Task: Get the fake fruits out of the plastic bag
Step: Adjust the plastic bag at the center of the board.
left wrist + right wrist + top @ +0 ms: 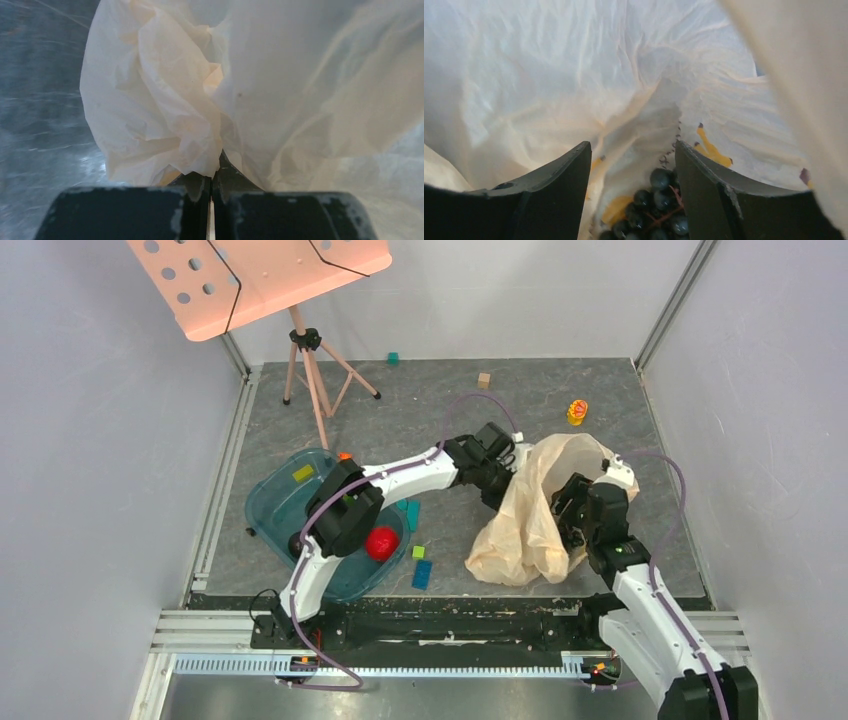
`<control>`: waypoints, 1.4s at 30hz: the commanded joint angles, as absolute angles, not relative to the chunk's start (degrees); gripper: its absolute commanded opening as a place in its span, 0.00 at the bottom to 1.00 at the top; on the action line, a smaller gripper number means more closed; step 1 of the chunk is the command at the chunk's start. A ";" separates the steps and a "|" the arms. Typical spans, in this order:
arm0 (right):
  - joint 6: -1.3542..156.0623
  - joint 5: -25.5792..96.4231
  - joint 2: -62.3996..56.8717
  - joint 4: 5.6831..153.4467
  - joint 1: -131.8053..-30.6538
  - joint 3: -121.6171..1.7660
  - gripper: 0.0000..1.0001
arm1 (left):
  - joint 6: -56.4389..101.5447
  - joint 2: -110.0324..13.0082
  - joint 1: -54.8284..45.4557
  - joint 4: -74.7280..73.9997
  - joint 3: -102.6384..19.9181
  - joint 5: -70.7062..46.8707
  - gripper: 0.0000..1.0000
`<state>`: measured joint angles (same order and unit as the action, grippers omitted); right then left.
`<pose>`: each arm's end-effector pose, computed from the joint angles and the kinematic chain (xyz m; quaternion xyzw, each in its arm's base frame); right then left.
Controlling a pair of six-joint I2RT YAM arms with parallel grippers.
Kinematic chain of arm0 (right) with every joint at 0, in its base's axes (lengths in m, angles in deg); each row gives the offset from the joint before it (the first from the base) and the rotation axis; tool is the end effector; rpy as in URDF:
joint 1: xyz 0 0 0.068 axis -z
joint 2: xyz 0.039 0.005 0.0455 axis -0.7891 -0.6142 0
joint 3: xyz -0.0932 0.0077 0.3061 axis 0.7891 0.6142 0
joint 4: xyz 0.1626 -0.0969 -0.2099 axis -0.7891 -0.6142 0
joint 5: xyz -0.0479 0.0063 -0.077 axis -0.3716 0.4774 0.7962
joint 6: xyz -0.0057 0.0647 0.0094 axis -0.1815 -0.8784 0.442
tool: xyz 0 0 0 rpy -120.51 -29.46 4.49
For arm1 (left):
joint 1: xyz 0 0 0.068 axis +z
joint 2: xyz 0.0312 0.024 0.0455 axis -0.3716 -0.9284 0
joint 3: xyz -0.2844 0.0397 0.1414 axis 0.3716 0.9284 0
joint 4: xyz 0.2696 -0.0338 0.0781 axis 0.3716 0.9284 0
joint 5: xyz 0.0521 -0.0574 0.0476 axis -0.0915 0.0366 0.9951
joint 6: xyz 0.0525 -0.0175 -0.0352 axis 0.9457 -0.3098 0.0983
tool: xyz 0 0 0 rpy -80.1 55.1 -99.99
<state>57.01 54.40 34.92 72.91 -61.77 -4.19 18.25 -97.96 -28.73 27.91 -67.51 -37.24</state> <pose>0.1685 0.0183 0.2129 0.1798 0.8475 0.0739 0.4939 0.3184 -0.4319 0.2111 0.3584 0.8384 -0.3967 0.1062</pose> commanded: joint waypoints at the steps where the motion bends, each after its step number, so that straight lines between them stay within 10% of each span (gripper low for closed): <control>1: 52.47 53.75 38.08 71.69 -59.46 -3.06 0.63 | 13.69 -94.33 -30.30 22.14 -64.39 -38.72 0.02; 24: 47.60 54.60 41.92 61.33 -58.52 -5.10 0.73 | 19.02 -86.36 -26.03 23.52 -56.49 -33.11 0.02; 42: 44.11 60.02 43.27 58.71 -58.42 -2.00 0.47 | 17.90 -84.95 -26.09 22.27 -54.95 -32.61 0.02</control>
